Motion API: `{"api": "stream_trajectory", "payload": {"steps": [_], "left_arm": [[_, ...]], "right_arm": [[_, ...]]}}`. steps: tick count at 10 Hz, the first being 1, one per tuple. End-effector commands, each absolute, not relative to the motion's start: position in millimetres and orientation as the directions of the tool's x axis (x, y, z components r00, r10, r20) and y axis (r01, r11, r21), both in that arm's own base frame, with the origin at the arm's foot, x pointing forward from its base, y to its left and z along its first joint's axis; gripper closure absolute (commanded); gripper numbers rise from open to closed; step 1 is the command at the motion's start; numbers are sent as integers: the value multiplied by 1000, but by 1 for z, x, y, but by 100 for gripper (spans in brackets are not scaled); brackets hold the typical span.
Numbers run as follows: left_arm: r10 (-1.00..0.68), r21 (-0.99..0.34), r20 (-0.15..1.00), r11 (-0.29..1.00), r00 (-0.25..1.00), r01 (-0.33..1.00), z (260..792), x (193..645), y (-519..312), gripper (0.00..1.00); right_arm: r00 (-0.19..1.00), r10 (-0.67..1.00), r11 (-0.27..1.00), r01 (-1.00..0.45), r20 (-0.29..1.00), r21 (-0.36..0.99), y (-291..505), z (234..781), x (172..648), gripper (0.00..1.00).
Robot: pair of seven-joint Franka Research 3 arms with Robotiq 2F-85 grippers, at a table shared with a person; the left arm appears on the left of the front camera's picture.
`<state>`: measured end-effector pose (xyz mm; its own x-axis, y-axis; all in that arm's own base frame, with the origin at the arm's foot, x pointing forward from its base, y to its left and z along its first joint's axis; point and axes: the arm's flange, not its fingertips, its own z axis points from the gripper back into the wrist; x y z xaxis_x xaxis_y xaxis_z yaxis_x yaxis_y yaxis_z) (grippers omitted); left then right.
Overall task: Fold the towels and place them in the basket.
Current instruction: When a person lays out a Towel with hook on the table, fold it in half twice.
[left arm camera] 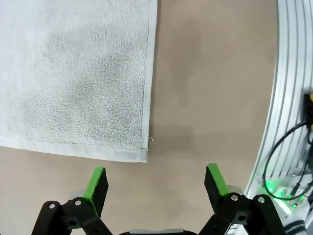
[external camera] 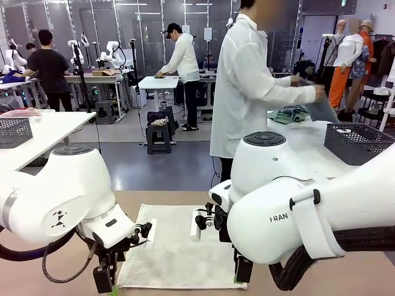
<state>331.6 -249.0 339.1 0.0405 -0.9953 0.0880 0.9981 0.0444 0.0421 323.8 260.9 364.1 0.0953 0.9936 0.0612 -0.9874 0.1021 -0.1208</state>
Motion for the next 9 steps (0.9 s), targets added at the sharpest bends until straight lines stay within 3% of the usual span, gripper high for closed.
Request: {"api": "stream_trajectory", "payload": {"steps": [1, 9], "left_arm": [[-996, 40, 91, 20, 16, 999, 327, 331, -250, 0], [-996, 72, 54, -62, -66, 995, 295, 334, -253, 0]], "right_arm": [[100, 995, 102, -989, 26, -108, 251, 349, 328, 0], [48, 999, 50, -996, 24, -74, 238, 311, 333, 0]]}}
